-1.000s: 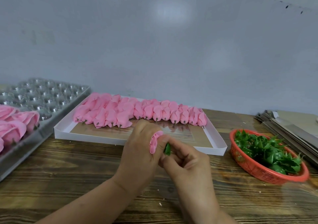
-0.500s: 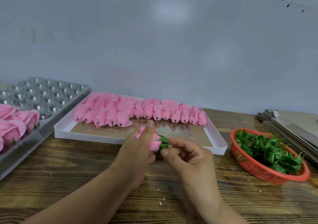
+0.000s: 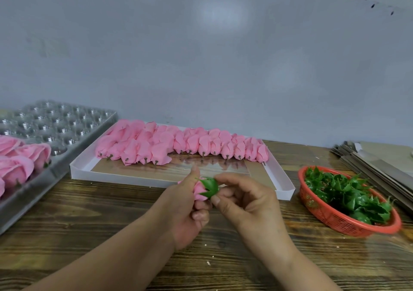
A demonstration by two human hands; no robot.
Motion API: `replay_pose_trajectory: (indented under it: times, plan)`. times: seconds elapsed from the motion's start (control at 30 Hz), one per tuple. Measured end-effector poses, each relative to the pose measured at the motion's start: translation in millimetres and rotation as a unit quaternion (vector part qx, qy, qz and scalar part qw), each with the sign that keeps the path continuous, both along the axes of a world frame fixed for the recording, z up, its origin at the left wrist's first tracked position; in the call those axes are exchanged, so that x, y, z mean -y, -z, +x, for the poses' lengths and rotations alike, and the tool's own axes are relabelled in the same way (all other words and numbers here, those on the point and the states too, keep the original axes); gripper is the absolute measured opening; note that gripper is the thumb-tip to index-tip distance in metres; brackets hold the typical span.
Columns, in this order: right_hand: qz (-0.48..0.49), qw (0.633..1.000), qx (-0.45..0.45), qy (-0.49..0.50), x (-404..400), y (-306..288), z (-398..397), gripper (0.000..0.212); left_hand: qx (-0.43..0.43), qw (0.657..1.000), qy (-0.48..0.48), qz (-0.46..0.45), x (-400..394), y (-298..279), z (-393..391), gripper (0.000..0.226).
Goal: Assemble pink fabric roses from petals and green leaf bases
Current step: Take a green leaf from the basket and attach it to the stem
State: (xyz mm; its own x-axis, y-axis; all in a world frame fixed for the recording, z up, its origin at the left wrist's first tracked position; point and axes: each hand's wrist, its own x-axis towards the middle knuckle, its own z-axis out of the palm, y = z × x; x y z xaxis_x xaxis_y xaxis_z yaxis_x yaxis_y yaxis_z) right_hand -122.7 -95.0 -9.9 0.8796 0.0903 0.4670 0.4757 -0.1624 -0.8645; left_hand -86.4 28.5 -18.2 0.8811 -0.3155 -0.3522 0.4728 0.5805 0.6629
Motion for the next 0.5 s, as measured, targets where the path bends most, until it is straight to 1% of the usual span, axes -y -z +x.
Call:
replay_pose_trajectory:
  times: [0.07, 0.17, 0.23, 0.37, 0.5]
  plan:
    - [-0.014, 1.000, 0.004, 0.004, -0.3, 0.0, -0.3, 0.046, -0.004, 1.000, -0.005, 0.019, 0.5, -0.2, -0.2, 0.037]
    - [-0.034, 0.998, 0.025, 0.048, -0.6, 1.5, -0.3, 0.046, -0.002, 0.998, -0.011, 0.061, 2.1, 0.1, -2.0, 0.038]
    - [-0.064, 0.993, 0.051, 0.082, -0.3, 1.6, 0.1, 0.041, 0.003, 0.997, -0.021, 0.081, 3.5, -0.1, -3.3, 0.037]
    - [-0.132, 0.977, 0.107, 0.126, 0.2, 0.7, 0.2, 0.025, 0.033, 0.991, -0.051, 0.120, 5.1, -1.8, -4.8, 0.039]
    - [-0.146, 0.977, 0.098, 0.125, -0.9, 1.7, 0.2, 0.025, 0.051, 0.988, -0.060, 0.132, 5.6, -1.1, -5.9, 0.042]
